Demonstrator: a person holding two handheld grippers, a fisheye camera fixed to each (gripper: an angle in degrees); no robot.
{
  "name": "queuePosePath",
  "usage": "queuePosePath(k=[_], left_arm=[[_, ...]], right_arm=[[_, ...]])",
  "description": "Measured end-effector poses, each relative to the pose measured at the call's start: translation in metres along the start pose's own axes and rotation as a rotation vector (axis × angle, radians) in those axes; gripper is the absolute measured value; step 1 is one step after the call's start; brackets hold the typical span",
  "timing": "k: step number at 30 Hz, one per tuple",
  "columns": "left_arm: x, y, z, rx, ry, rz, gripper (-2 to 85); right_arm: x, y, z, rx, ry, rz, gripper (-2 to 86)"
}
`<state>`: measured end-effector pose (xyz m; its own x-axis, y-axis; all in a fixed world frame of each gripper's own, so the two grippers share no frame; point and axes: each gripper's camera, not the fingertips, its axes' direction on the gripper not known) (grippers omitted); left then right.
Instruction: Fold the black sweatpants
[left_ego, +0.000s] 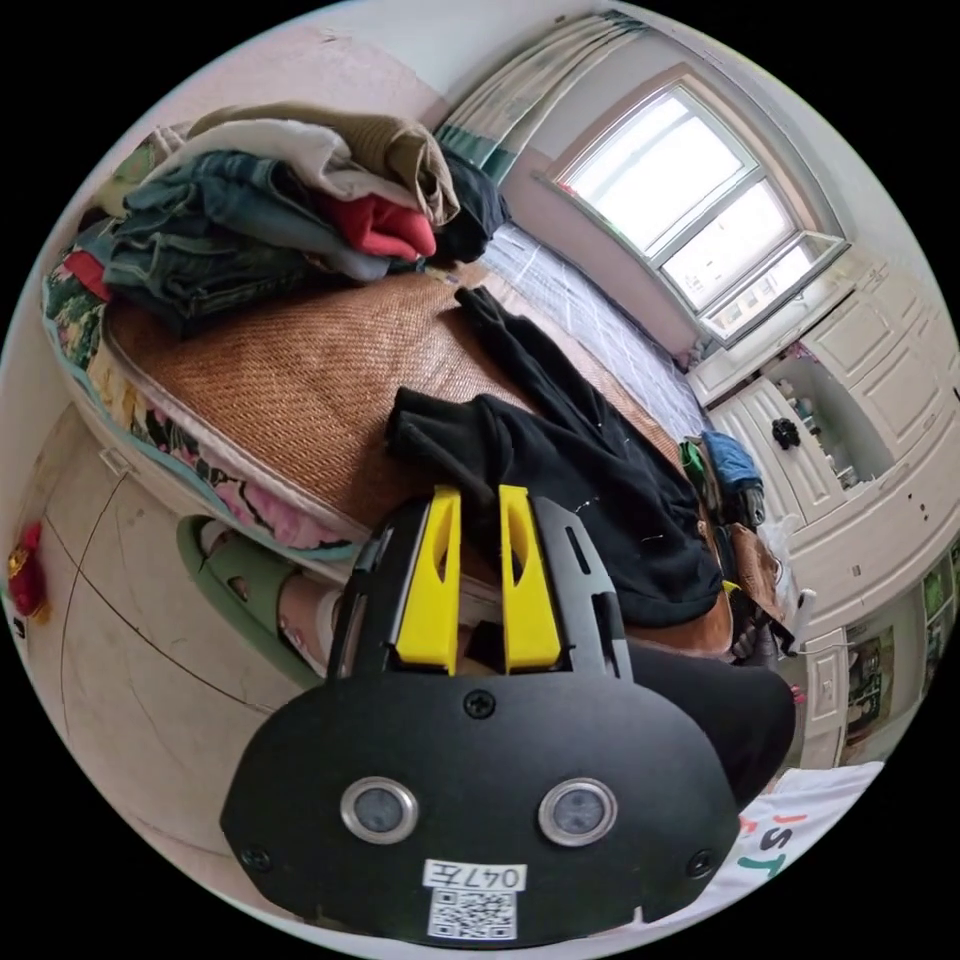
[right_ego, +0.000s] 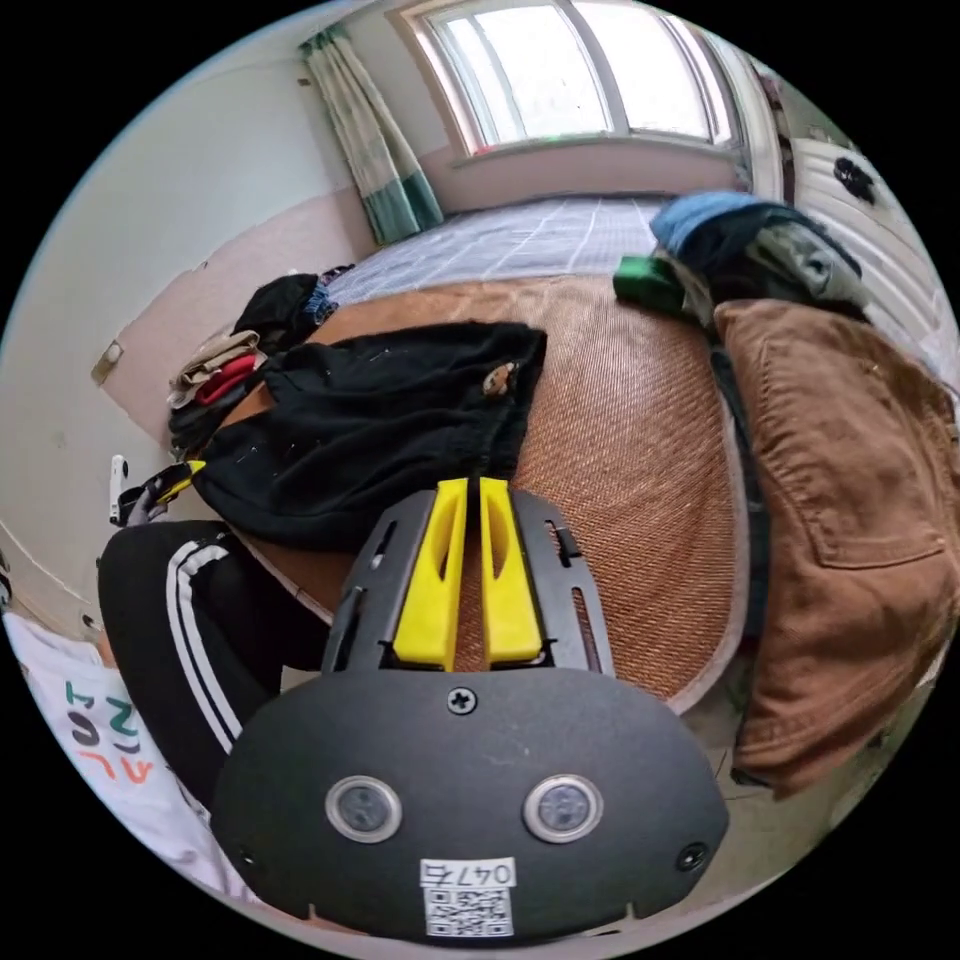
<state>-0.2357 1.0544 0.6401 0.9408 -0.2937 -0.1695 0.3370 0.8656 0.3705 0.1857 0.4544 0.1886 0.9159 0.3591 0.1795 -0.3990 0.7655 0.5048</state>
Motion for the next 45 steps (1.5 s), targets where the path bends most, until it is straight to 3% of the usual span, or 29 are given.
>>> queuePosePath(k=[3,8,13,18,23,28,34,39,43,45], left_arm=[[-0.016,-0.001,-0.016,0.018,0.041,0.006,6.2],[-0.028,-0.013,0.008,-0.090,0.027,-0.003,6.7],[-0.024,-0.021,-0.033,0.025,-0.041,-0.017,9.8],[0.006,-0.031,-0.063,0.066,0.119,0.075,6.8],[0.057,-0.059,-0.043,-0.023,-0.029,0.161,8.2],[0.100,-0.110,-0.030,-0.044,0.128,0.213,8.2],[0.190,-0.220,0.022,-0.091,-0.072,0.353,6.8],[0.256,-0.303,0.090,-0.165,-0.241,0.471,8.4],[0.280,-0.345,0.171,-0.326,-0.429,0.453,8.5],[0.284,-0.348,0.194,-0.396,-0.441,0.477,5.3]], right_arm=[[0.001,0.025,-0.031,0.043,-0.038,0.001,-0.1],[0.009,0.069,0.005,-0.162,-0.062,0.061,-0.2],[0.008,0.078,-0.032,0.077,-0.009,0.145,1.3],[-0.022,0.055,-0.031,0.118,-0.092,0.010,0.2],[-0.065,0.023,0.019,0.014,-0.140,-0.135,-0.3],[-0.075,0.004,0.043,0.012,-0.163,-0.193,-0.7],[-0.046,0.006,0.114,-0.090,-0.140,-0.139,-1.2],[-0.018,0.021,0.133,-0.023,-0.264,-0.035,-0.9],[-0.020,0.022,0.140,-0.022,-0.230,-0.046,-0.7],[-0.018,0.022,0.142,-0.021,-0.236,-0.043,-0.7]])
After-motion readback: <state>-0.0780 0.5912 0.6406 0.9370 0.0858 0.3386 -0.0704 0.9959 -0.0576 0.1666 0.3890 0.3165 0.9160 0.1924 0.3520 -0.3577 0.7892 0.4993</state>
